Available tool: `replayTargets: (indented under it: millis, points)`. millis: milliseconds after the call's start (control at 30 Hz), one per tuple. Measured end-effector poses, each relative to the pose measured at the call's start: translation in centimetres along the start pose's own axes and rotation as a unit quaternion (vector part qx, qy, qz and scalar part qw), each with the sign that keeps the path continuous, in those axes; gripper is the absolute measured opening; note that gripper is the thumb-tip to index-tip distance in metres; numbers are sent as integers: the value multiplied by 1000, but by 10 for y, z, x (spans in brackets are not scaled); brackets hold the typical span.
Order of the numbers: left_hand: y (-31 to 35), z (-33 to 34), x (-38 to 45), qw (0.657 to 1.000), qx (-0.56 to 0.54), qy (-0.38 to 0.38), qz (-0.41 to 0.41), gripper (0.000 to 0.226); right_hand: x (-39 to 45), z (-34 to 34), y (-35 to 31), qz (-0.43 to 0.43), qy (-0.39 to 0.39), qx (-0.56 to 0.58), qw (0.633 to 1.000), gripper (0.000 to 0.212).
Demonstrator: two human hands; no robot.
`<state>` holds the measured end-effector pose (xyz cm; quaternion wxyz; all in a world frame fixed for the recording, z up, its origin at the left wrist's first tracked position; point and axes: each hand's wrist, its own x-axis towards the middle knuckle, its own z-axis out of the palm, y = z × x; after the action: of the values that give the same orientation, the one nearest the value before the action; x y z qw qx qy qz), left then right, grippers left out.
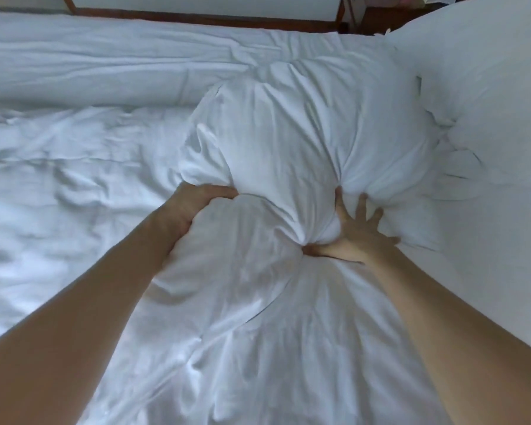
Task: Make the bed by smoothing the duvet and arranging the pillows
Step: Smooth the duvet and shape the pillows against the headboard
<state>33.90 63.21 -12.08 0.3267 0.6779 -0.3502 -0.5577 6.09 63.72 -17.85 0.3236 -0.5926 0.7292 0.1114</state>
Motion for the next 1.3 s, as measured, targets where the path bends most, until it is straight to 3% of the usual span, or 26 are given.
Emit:
replayTargets:
  millis: [100, 167, 233, 333, 400, 467, 533, 633, 700, 767, 833, 867, 933, 1000, 1067, 1133, 1200, 1300]
  points:
    - [6, -16, -29, 970, 26, 111, 216, 32, -8, 10, -7, -34, 59, -20, 997, 152]
    - [-3, -32, -47, 946, 79, 163, 270, 40, -17, 16, -13, -66, 94, -42, 992, 149]
    - [-25, -47, -35, 948, 119, 205, 211, 39, -22, 20, -18, -74, 101, -63, 990, 145]
    - [-59, -64, 2, 955, 197, 220, -5, 74, -24, 17, -25, -54, 79, -80, 992, 141]
    - [-63, -61, 14, 947, 232, 222, -18, 80, -23, 6, -28, -45, 59, -96, 993, 141]
    - [-48, -52, 10, 931, 267, 245, 35, 84, -22, -9, -27, -53, 43, -114, 991, 140]
    - [-26, -40, -1, 893, 338, 259, 146, 98, -18, -23, -22, -84, 55, -125, 987, 138]
    - [2, -15, -5, 786, 489, 191, 327, 100, -7, -48, -22, -130, 118, -135, 975, 136]
    - [12, -2, 10, 735, 559, 130, 362, 104, 3, -66, -28, -126, 147, -120, 974, 136]
    - [6, 1, 35, 742, 592, 77, 306, 108, 20, -77, -28, -92, 136, -78, 983, 136]
    - [-14, -2, 60, 771, 606, 27, 195, 112, 37, -74, -24, -74, 72, -77, 992, 137]
    - [-19, -1, 68, 768, 625, -5, 143, 114, 47, -72, -22, -73, 34, -92, 992, 138]
    - [-10, 6, 80, 724, 684, -65, 62, 118, 60, -80, -22, -85, -17, -112, 990, 133]
    - [22, 18, 82, 681, 726, -92, 24, 119, 62, -101, -27, -114, -15, -112, 987, 121]
    - [62, 30, 79, 666, 743, -38, 56, 94, 61, -122, -29, -121, 71, -83, 987, 106]
    - [90, 37, 83, 677, 714, 68, 165, 83, 69, -133, -31, -130, 167, -88, 973, 109]
    - [102, 45, 96, 689, 684, 77, 229, 109, 84, -138, -36, -118, 138, -124, 975, 128]
    - [88, 46, 125, 667, 738, -18, 97, 134, 115, -137, -45, -78, 40, -158, 984, 148]
